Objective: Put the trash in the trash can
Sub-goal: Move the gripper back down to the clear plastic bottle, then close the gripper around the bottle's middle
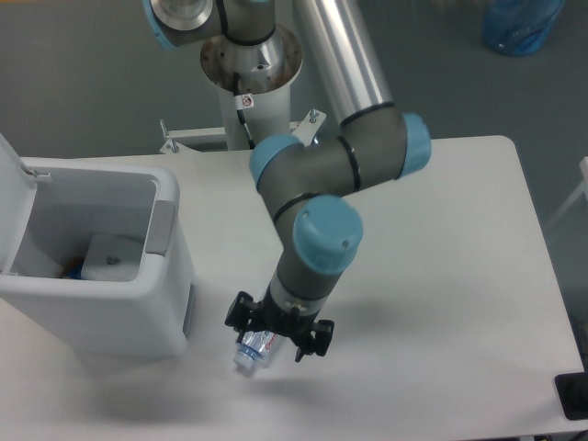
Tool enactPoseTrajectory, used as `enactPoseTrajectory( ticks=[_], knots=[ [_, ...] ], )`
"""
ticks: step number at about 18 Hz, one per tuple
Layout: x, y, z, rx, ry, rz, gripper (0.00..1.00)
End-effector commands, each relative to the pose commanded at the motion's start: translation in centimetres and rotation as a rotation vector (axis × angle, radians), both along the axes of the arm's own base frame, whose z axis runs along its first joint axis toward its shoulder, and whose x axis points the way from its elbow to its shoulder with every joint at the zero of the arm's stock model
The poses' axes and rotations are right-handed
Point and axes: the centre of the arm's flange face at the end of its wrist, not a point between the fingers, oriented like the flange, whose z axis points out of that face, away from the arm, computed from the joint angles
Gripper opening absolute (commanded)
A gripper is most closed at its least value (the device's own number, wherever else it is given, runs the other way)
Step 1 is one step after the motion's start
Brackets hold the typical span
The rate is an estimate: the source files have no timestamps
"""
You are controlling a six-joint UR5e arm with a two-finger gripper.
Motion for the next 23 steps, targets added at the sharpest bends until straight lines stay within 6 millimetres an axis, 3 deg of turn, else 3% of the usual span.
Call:
enactPoseTrajectory(
  ticks=[13, 20, 21, 23],
  knots=[
    [0.7, 1.9, -3.7, -0.086, 0.032, -0.035, 1.0],
    [3.2, 3.9, -6.5, -0.158, 0.064, -0.081, 0.99],
    [3.2, 3.9, -6.4, -0.158, 0.062, -0.082, 0.87],
    [3.2, 3.8, -6.5, -0.163, 0.058, -0.086, 0.53]
  ],
)
